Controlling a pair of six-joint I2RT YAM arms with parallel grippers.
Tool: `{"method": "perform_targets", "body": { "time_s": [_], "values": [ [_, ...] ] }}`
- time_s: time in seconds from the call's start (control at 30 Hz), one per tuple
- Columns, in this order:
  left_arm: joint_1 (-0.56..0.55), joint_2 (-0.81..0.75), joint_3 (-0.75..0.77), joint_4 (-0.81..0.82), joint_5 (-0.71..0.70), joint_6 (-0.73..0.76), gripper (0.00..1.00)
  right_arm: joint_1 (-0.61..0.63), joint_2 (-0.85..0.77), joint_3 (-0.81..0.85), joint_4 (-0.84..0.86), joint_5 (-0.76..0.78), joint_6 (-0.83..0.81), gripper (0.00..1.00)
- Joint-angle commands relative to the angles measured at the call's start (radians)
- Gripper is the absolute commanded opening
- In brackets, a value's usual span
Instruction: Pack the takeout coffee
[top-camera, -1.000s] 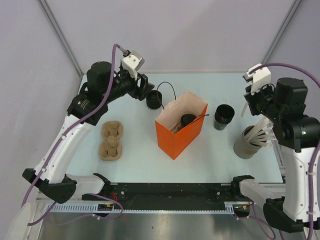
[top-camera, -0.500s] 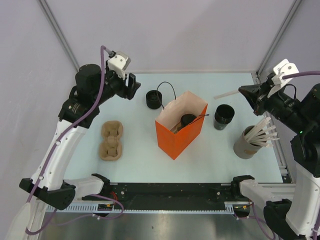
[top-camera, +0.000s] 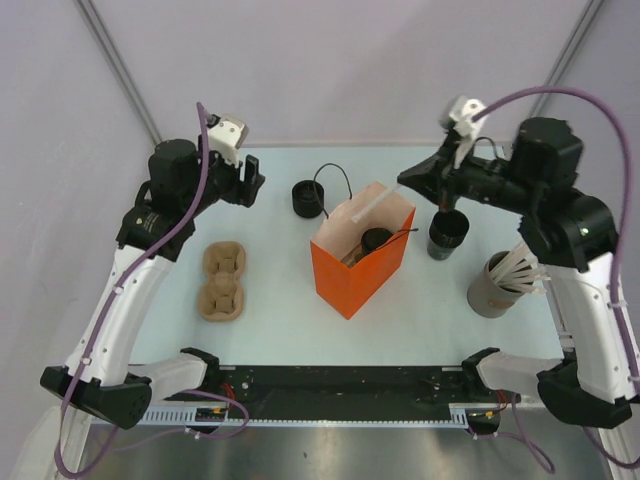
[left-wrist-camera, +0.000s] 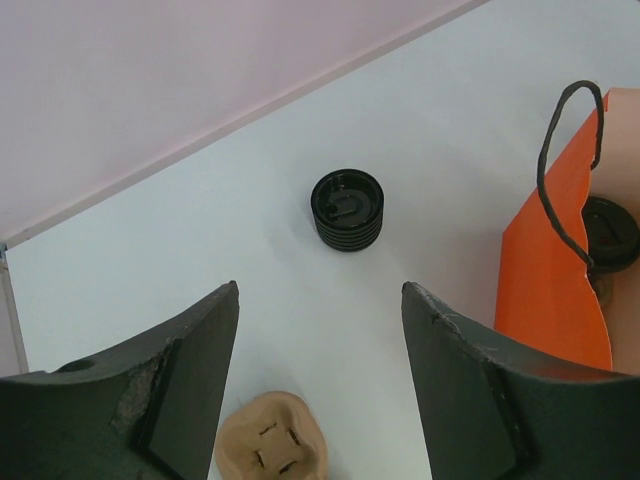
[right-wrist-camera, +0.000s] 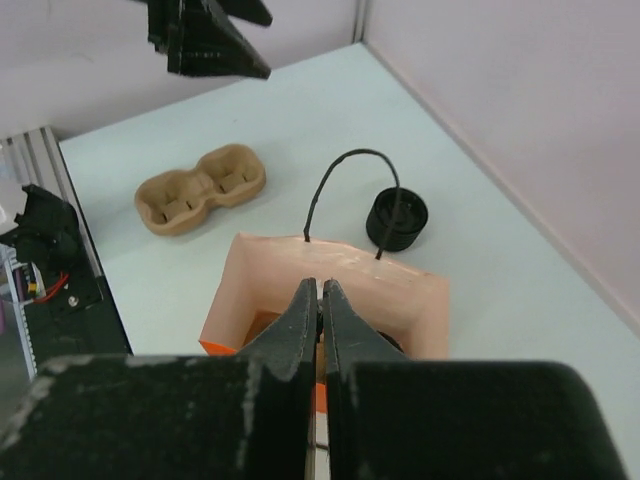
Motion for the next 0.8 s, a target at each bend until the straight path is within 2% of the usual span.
{"method": "perform_targets", "body": {
  "time_s": [0.0, 0.27, 0.4, 0.57, 0.77],
  "values": [
    [0.023, -0.021, 0.001, 0.019, -0.011, 0.019, 0.71, 0.132, 0.023, -0.050, 0.023, 0.183, -0.075, 0.00],
    [0.041, -0.006, 0.019, -0.001, 0.006, 0.032, 0.72, 0.392, 0.073, -0.154, 0.063, 0.451, -0.231, 0.00],
    [0.049, -0.009, 0.011, -0.001, 0.012, 0.032, 0.73, 0.503, 0.081, -0.257, 0.130, 0.576, -0.305, 0.00],
    [0.061, -0.015, -0.006, 0.012, 0.026, 0.029, 0.73, 0.578, 0.086, -0.338, 0.187, 0.677, -0.363, 0.00],
    [0.071, -0.012, -0.013, 0.018, 0.037, 0.023, 0.73, 0.600, 0.090, -0.390, 0.222, 0.667, -0.394, 0.00]
  ]
}}
